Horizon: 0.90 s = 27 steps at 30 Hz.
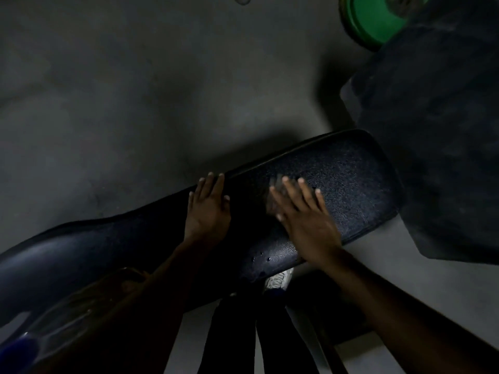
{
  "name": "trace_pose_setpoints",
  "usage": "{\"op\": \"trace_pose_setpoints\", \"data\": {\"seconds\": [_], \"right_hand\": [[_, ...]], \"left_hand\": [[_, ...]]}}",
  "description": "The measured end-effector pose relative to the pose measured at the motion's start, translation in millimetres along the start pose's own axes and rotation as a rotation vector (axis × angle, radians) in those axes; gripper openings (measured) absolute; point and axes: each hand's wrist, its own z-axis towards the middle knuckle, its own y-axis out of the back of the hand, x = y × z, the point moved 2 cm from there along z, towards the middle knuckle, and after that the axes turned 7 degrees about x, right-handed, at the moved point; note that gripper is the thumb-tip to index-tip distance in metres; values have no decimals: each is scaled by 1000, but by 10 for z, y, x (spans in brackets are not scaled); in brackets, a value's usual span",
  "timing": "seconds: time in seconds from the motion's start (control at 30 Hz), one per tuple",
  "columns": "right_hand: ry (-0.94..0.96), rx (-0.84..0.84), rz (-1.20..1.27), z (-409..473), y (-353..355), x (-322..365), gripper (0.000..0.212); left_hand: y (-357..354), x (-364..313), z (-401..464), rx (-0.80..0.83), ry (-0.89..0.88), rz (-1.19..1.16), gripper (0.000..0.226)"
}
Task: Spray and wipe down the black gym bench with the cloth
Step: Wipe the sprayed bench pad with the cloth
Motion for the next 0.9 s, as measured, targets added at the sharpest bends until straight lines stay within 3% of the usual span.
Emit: {"op": "trace_pose_setpoints", "data": {"seconds": [0.17,0.3,0.4,0.6,0.9], "right_hand": [[-136,-70,176,545,198,146,59],[-58,-62,155,713,208,563,61],[66,-34,61,491,62,784,71],[77,12,-18,-214,-216,606,67],[-308,30,227,25,-8,492,65]], "left_hand": [[-99,-38,-40,-86,16,33,60],[-50,-11,-56,-48,-5,12,59],[-4,-14,-109,11,0,10,63],[-23,-14,-338,70,6,77,73],[-352,104,-904,32,-45,112,75]]}}
